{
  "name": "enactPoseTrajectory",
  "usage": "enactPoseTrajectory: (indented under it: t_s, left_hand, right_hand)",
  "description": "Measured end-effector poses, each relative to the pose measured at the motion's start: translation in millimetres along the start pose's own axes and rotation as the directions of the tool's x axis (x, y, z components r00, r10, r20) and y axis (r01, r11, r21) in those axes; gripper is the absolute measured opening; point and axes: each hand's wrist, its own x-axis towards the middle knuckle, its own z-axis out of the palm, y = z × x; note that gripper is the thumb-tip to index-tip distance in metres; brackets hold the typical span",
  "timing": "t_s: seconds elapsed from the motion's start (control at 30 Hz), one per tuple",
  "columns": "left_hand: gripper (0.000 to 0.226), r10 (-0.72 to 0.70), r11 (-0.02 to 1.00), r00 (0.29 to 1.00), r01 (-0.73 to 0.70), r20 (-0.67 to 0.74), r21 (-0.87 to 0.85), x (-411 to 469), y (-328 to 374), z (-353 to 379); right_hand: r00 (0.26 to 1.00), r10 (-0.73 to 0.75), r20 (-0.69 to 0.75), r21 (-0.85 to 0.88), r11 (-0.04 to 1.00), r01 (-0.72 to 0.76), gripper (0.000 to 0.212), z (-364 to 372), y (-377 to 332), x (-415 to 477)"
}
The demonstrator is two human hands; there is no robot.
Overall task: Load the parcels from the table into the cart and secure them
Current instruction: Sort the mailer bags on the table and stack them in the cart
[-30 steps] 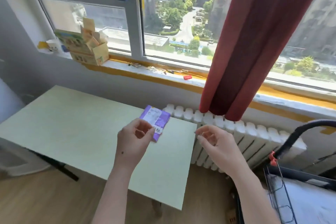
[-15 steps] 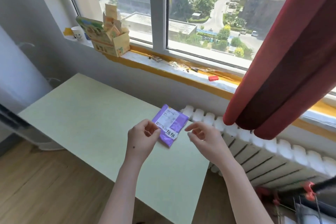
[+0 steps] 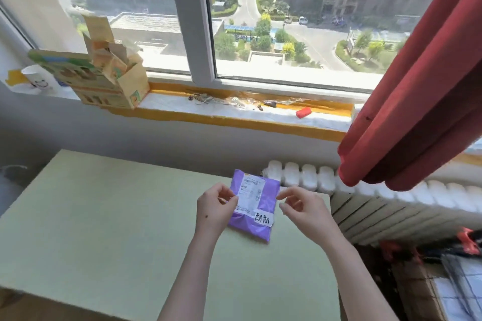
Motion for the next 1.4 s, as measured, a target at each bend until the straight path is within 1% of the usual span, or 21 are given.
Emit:
enactPoseTrajectory:
  t_s: [0.07, 0.17, 0.33, 0.37, 0.43, 0.5, 0.53, 0.63, 0.73, 0.83, 0.9, 0.97, 1.0, 1.07, 1.13, 1.2, 1.3, 1.4]
  left_hand:
    - [0.016, -0.028, 0.998, 0.998, 0.025, 0.055, 0.062, 19.9, -18.2, 4.5]
    - [0.011, -0.044, 0.988, 0.986, 0.019, 0.160, 0.155, 45.4, -45.4, 13.2]
    - [0.048, -0.096, 0.951, 0.935, -0.015, 0.341, 0.309, 80.9, -74.9, 34.9]
    - [0.056, -0.111, 0.946, 0.922, -0.016, 0.370, 0.325, 85.6, -77.3, 40.2]
    - [0.070, -0.149, 0.935, 0.898, -0.008, 0.413, 0.356, 92.2, -80.8, 50.5]
    - [0.078, -0.186, 0.922, 0.881, 0.004, 0.435, 0.387, 95.7, -86.2, 60.2]
    - [0.079, -0.202, 0.913, 0.876, 0.007, 0.437, 0.407, 97.3, -89.7, 64.4]
    - [0.084, -0.209, 0.893, 0.889, 0.004, 0.408, 0.449, 101.4, -96.4, 69.9]
    - [0.077, -0.200, 0.898, 0.892, 0.003, 0.404, 0.439, 103.6, -99.1, 69.9]
    - [0.071, -0.247, 0.940, 0.889, 0.123, 0.386, 0.319, 104.2, -104.1, 67.3]
    - [0.066, -0.267, 0.945, 0.890, 0.165, 0.370, 0.283, 101.5, -106.2, 64.0]
    - [0.065, -0.305, 0.940, 0.877, 0.214, 0.370, 0.267, 97.0, -108.8, 60.8]
    - [0.065, -0.329, 0.935, 0.867, 0.243, 0.374, 0.258, 94.8, -110.5, 59.4]
    - [0.064, -0.381, 0.920, 0.845, 0.307, 0.375, 0.244, 91.5, -114.6, 56.9]
    - [0.059, -0.401, 0.915, 0.835, 0.341, 0.376, 0.218, 88.2, -116.9, 53.9]
    - [0.056, -0.402, 0.915, 0.833, 0.359, 0.380, 0.183, 86.5, -119.4, 52.3]
    - [0.052, -0.394, 0.918, 0.829, 0.381, 0.397, 0.115, 84.7, -118.3, 50.5]
    - [0.042, -0.352, 0.930, 0.836, 0.362, 0.420, 0.058, 84.0, -113.1, 47.5]
  right_hand:
    - [0.998, 0.057, -0.037, -0.001, 0.998, -0.057, 0.025, 16.3, 5.2, 8.2]
    - [0.986, 0.162, -0.038, -0.009, 0.987, -0.162, 0.028, 43.6, 17.3, 22.9]
    - [0.946, 0.325, 0.021, -0.055, 0.945, -0.323, 0.025, 77.6, 44.1, 51.9]
    - [0.937, 0.350, 0.027, -0.073, 0.935, -0.347, 0.028, 81.8, 50.0, 56.3]
    - [0.918, 0.394, 0.047, -0.132, 0.913, -0.385, 0.046, 88.9, 61.9, 64.0]
    - [0.898, 0.434, 0.069, -0.171, 0.892, -0.418, 0.066, 93.8, 72.5, 69.6]
    - [0.888, 0.453, 0.072, -0.171, 0.883, -0.437, 0.072, 95.9, 76.4, 71.6]
    - [0.848, 0.528, 0.044, -0.082, 0.848, -0.524, 0.079, 101.7, 87.6, 78.3]
    - [0.808, 0.589, 0.016, 0.045, 0.807, -0.589, 0.076, 102.9, 93.7, 82.2]
    - [0.775, 0.632, 0.003, 0.143, 0.767, -0.626, 0.072, 103.6, 96.0, 82.1]
    - [0.741, 0.671, -0.020, 0.151, 0.735, -0.661, 0.079, 105.5, 100.9, 81.1]
    - [0.710, 0.703, -0.047, 0.121, 0.709, -0.694, 0.082, 107.2, 103.3, 78.9]
    - [0.698, 0.714, -0.058, 0.100, 0.699, -0.708, 0.080, 107.8, 104.7, 77.6]
    - [0.681, 0.729, -0.070, 0.092, 0.685, -0.723, 0.068, 108.7, 107.2, 74.5]
    - [0.682, 0.727, -0.082, 0.101, 0.687, -0.720, 0.051, 108.6, 108.4, 71.2]
    - [0.701, 0.707, -0.091, 0.097, 0.707, -0.700, 0.041, 107.2, 106.8, 67.6]
    - [0.720, 0.682, -0.129, 0.122, 0.731, -0.671, 0.034, 103.6, 105.8, 63.6]
    - [0.733, 0.661, -0.162, 0.168, 0.750, -0.639, 0.032, 97.6, 102.5, 58.5]
